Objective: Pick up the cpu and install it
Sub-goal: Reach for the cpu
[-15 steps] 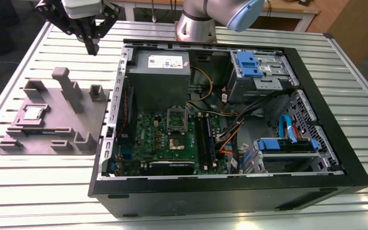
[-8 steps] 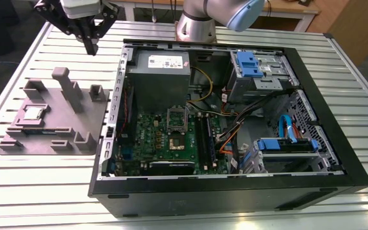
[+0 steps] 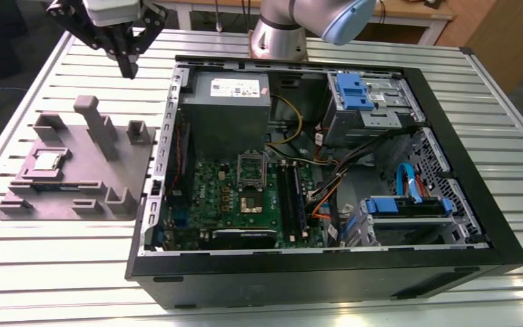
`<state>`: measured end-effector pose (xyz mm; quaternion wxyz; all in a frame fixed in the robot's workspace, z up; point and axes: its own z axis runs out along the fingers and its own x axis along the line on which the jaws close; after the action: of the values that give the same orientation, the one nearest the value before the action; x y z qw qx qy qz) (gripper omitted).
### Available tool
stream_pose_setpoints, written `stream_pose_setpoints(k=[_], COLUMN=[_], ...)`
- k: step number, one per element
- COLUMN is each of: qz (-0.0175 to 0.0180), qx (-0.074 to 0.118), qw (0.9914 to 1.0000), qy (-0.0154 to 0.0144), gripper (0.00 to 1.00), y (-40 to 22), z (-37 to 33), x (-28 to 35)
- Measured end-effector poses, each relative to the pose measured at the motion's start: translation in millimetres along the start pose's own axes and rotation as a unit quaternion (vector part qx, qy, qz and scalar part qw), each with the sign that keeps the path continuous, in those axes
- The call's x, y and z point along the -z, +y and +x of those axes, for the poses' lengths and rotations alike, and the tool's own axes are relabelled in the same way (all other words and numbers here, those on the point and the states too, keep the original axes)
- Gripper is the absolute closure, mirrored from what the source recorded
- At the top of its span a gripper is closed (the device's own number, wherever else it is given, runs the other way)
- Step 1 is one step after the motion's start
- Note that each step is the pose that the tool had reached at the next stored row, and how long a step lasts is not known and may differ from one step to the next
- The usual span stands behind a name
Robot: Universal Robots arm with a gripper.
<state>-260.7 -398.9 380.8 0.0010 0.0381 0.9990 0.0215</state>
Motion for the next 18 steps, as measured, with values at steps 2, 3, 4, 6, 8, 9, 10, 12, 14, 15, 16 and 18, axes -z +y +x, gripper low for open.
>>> stream_pose_setpoints(k=[2, 3, 4, 6, 8, 9, 10, 12, 14, 15, 16, 18], qz=[0.0000, 0.0000, 0.0000, 0.0000, 0.0000, 0.0000, 0.0000, 0.0000, 0.0000, 0.0000, 0.0000, 0.0000], qx=[0.000, 0.000, 0.000, 0.000, 0.000, 0.000, 0.000, 0.000, 0.000, 0.000, 0.000, 0.000], qw=[1.00000, 1.00000, 1.00000, 1.00000, 1.00000, 1.00000, 1.00000, 1.00000, 1.00000, 1.00000, 1.00000, 1.00000], qy=[0.0000, 0.0000, 0.0000, 0.0000, 0.0000, 0.0000, 0.0000, 0.0000, 0.0000, 0.0000, 0.0000, 0.0000], gripper=[0.90, 0.90, 0.90, 0.90, 0.90, 0.90, 0.90, 0.90, 0.90, 0.90, 0.90, 0.90], y=[0.0, -0.1, -0.1, -0.1, -0.2, -0.2, -0.2, -0.2, -0.3, -0.3, -0.3, -0.3], z=[0.4, 0.7, 1.0, 1.5, 1.9, 2.1, 2.3, 2.8, 3.3, 3.5, 3.8, 4.3], x=[0.0, 0.0, 0.0, 0.0, 0.0, 0.0, 0.0, 0.0, 0.0, 0.0, 0.0, 0.0])
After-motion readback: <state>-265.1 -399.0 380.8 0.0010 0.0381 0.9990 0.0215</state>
